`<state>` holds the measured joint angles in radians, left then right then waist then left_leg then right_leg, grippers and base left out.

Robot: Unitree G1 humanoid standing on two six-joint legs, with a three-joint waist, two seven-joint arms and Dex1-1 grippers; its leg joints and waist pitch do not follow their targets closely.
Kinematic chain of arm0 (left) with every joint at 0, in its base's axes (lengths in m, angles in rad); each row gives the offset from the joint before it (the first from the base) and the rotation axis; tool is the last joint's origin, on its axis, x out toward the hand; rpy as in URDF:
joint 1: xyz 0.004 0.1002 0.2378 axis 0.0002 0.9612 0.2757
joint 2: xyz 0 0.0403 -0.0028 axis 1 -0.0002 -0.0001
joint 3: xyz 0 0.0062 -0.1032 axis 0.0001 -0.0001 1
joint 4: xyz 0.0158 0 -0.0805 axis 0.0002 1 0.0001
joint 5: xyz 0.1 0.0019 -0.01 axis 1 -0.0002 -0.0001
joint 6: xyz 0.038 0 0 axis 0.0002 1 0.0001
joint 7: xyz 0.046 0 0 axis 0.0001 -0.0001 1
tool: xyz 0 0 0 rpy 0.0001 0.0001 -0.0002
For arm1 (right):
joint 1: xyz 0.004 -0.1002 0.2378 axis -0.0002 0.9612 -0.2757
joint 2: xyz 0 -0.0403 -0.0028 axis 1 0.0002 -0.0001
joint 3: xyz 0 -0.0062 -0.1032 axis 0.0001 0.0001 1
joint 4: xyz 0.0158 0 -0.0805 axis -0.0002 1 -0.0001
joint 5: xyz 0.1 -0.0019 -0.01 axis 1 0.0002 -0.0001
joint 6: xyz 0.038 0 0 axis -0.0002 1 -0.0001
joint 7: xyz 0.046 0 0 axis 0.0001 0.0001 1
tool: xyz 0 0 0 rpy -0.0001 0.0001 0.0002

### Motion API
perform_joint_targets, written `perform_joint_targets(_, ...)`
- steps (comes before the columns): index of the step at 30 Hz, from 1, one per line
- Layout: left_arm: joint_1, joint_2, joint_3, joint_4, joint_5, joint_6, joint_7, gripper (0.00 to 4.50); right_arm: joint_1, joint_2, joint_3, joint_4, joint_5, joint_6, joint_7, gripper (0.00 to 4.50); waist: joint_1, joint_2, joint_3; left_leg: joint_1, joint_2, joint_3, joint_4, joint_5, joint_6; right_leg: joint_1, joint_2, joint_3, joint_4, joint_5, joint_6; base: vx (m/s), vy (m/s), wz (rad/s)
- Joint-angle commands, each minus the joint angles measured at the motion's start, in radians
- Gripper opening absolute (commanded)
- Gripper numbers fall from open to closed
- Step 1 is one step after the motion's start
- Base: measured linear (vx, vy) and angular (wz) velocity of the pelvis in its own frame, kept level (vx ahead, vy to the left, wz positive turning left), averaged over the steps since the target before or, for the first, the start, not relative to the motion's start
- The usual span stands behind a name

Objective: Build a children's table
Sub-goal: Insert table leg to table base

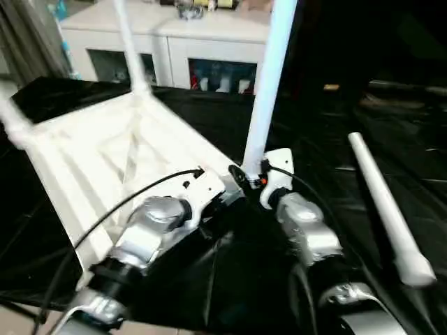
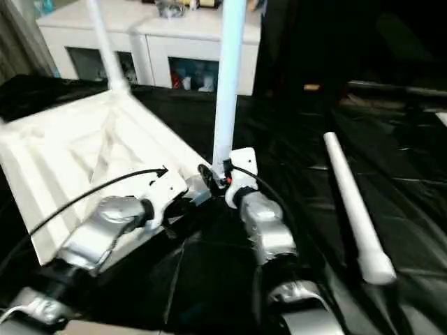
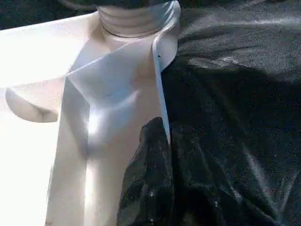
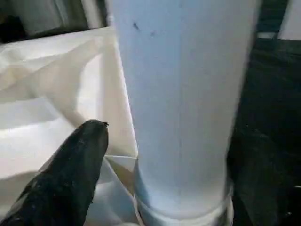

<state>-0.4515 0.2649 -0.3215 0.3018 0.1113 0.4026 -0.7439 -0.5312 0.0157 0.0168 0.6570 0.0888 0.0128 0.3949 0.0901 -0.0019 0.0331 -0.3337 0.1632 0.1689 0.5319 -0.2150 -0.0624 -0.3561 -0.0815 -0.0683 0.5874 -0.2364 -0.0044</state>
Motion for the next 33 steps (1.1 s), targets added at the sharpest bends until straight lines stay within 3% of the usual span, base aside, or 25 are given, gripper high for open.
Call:
perform_joint_targets(1,0.055,0.027,-0.096,0.031,-0.008,-0.056,-0.119,0.00,0.034,-0.021,0.064,-0.073,0.001,0.051,0.087,4.31,0.003,0.002,-0.037,-0.007,0.076,-0.018,-0.050,-0.033,0.078,0.019,-0.085,0.066,-0.063,-0.002,-0.187,0.106,-0.032,0.05)
perform_joint_targets(2,0.066,0.048,-0.095,0.016,-0.021,-0.058,-0.151,0.00,0.048,-0.049,0.080,-0.110,-0.005,0.061,0.118,4.39,0.004,-0.001,-0.040,-0.015,0.071,-0.013,-0.043,0.003,0.090,0.022,-0.078,0.066,-0.052,0.094,-0.191,0.106,-0.032,0.05)
perform_joint_targets(3,0.072,0.065,-0.093,0.007,-0.030,-0.058,-0.175,0.00,0.059,-0.074,0.096,-0.140,-0.004,0.067,0.159,4.45,0.006,-0.003,-0.046,-0.013,0.065,-0.007,-0.032,0.041,0.108,0.019,-0.065,0.064,-0.039,0.231,-0.194,0.102,-0.013,0.09)
perform_joint_targets(4,0.074,0.073,-0.094,0.004,-0.032,-0.067,-0.187,0.00,0.065,-0.085,0.103,-0.154,-0.004,0.068,0.179,4.45,0.010,-0.002,-0.055,-0.010,0.059,-0.005,-0.020,0.096,0.132,0.024,-0.061,0.065,-0.022,0.382,-0.205,0.084,-0.005,0.13)
perform_joint_targets(6,0.080,0.095,-0.095,-0.002,-0.037,-0.094,-0.218,0.00,0.080,-0.114,0.121,-0.190,-0.002,0.071,0.232,4.45,0.010,-0.003,-0.059,-0.018,0.054,-0.006,-0.010,0.158,0.160,0.025,-0.050,0.060,-0.007,0.547,-0.209,0.072,-0.002,0.11)
perform_joint_targets(8,0.087,0.127,-0.090,-0.016,-0.043,-0.094,-0.253,0.00,0.116,-0.164,0.143,-0.266,0.030,0.087,0.341,4.45,0.015,-0.001,-0.061,-0.023,0.055,-0.008,-0.006,0.162,0.163,0.028,-0.047,0.057,-0.001,0.605,-0.196,0.000,0.000,0.00)
perform_joint_targets(9,0.089,0.149,-0.086,-0.020,-0.045,-0.105,-0.275,0.00,0.138,-0.201,0.156,-0.313,0.054,0.095,0.417,4.45,0.011,0.003,-0.056,-0.026,0.059,-0.011,-0.010,0.125,0.154,0.027,-0.048,0.053,-0.004,0.566,-0.195,0.000,0.000,0.00)
perform_joint_targets(11,0.092,0.168,-0.080,-0.027,-0.051,-0.117,-0.298,0.00,0.158,-0.239,0.172,-0.355,0.070,0.103,0.482,4.45,0.010,0.001,-0.050,-0.028,0.064,-0.014,-0.017,0.047,0.135,0.030,-0.050,0.050,-0.014,0.443,-0.185,0.000,0.000,0.00)
perform_joint_targets(12,0.095,0.182,-0.078,-0.035,-0.061,-0.130,-0.321,0.00,0.167,-0.262,0.177,-0.376,0.081,0.111,0.513,4.45,0.009,0.007,-0.047,-0.025,0.069,-0.014,-0.022,-0.002,0.119,0.026,-0.055,0.052,-0.020,0.340,-0.191,0.000,0.000,0.00)
perform_joint_targets(13,0.096,0.190,-0.076,-0.041,-0.066,-0.132,-0.333,0.00,0.171,-0.275,0.179,-0.385,0.085,0.113,0.529,4.45,0.007,0.005,-0.042,-0.024,0.071,-0.014,-0.028,-0.053,0.102,0.027,-0.059,0.054,-0.030,0.229,-0.197,0.000,0.000,0.00)
perform_joint_targets(16,0.100,0.211,-0.073,-0.055,-0.072,-0.154,-0.364,0.00,0.179,-0.305,0.175,-0.405,0.091,0.121,0.561,4.45,0.001,0.006,-0.035,-0.017,0.077,-0.014,-0.038,-0.142,0.065,0.019,-0.063,0.060,-0.044,0.026,-0.208,-0.040,0.004,0.00)
perform_joint_targets(19,0.100,0.216,-0.071,-0.063,-0.081,-0.162,-0.378,0.00,0.181,-0.323,0.178,-0.416,0.092,0.120,0.583,4.45,0.000,0.005,-0.035,-0.015,0.077,-0.011,-0.040,-0.163,0.041,0.016,-0.066,0.064,-0.048,-0.044,-0.218,-0.038,0.003,0.02)
perform_joint_targets(23,0.106,0.222,-0.073,-0.084,-0.083,-0.162,-0.383,0.00,0.187,-0.337,0.179,-0.414,0.096,0.146,0.595,4.45,0.001,0.000,-0.042,-0.019,0.074,-0.011,-0.030,-0.095,0.057,0.021,-0.065,0.063,-0.036,0.057,-0.222,0.000,0.000,0.00)
perform_joint_targets(25,0.107,0.221,-0.069,-0.092,-0.093,-0.156,-0.387,0.00,0.187,-0.333,0.177,-0.407,0.103,0.153,0.595,4.45,0.001,-0.001,-0.047,-0.024,0.070,-0.011,-0.022,-0.029,0.087,0.025,-0.064,0.061,-0.025,0.159,-0.237,0.000,0.000,0.00)
perform_joint_targets(27,0.106,0.222,-0.069,-0.087,-0.089,-0.158,-0.385,0.00,0.186,-0.326,0.174,-0.398,0.109,0.154,0.592,4.30,0.002,-0.002,-0.048,-0.024,0.067,-0.009,-0.018,-0.016,0.101,0.025,-0.064,0.060,-0.023,0.191,-0.245,0.000,0.000,0.00)
perform_joint_targets(33,0.108,0.232,-0.071,-0.072,-0.074,-0.167,-0.386,0.00,0.196,-0.297,0.166,-0.398,0.127,0.159,0.574,3.68,0.003,0.001,-0.048,-0.024,0.069,-0.012,-0.018,-0.033,0.101,0.026,-0.064,0.058,-0.023,0.158,-0.251,0.000,0.000,0.00)
